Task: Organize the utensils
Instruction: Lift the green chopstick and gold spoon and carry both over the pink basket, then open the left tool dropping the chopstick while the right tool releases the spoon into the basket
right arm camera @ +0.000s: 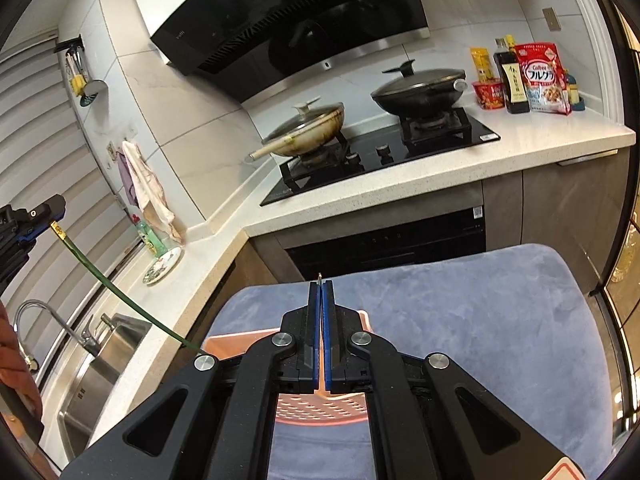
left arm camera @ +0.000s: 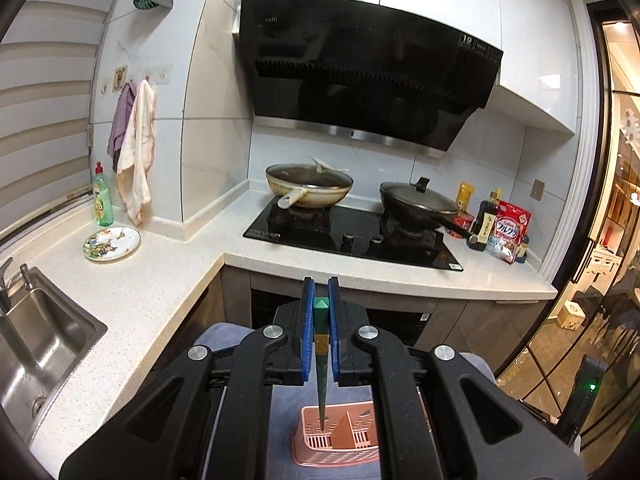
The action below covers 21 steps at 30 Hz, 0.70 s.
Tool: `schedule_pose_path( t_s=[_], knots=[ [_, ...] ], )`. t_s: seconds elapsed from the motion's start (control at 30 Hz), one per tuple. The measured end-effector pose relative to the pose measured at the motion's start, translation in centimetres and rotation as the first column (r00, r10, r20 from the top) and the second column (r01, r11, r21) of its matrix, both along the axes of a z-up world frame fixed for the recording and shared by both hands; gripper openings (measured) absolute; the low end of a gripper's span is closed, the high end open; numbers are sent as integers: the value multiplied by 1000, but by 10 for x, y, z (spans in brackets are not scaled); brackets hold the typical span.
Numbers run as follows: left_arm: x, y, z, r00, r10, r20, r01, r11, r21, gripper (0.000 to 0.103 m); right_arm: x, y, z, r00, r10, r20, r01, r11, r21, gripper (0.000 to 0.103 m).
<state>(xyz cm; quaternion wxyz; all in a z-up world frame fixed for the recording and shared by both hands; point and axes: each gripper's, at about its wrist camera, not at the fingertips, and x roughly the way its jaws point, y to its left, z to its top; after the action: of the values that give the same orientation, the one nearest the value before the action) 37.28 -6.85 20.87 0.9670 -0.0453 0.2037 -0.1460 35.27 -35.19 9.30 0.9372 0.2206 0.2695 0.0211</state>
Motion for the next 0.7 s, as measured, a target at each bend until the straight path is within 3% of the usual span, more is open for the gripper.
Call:
schedule_pose_path(
  t_s=[0.2, 0.37, 0.43, 0.5, 0.57, 0.7],
  knots=[
    [14, -1, -26, 999, 5, -52, -4, 1000, 19, 6, 11, 0, -14, 1000, -3, -24, 3, 1000, -15, 2],
    [14, 1, -34, 997, 19, -73, -17, 999, 28, 7, 8, 0, -15, 1000, -14, -25, 13, 1000, -28, 11],
    [13, 3, -34, 997, 27, -79, -24, 999, 32, 12, 2, -2, -11, 1000, -20, -17, 19, 999, -25, 16],
    [8, 8, -33, 996, 38, -85, -36, 999, 30, 27, -4, -3, -7, 1000, -23, -7, 22, 999, -24, 21],
    [2, 12, -32, 996, 48, -81, -46, 999, 29, 35, -14, -3, -1, 1000, -22, 6, 22, 999, -33, 22],
    [-14, 19, -29, 995, 62, -79, -58, 997, 49, 36, -34, -1, 11, 1000, -14, 21, 15, 998, -57, 23]
  ],
)
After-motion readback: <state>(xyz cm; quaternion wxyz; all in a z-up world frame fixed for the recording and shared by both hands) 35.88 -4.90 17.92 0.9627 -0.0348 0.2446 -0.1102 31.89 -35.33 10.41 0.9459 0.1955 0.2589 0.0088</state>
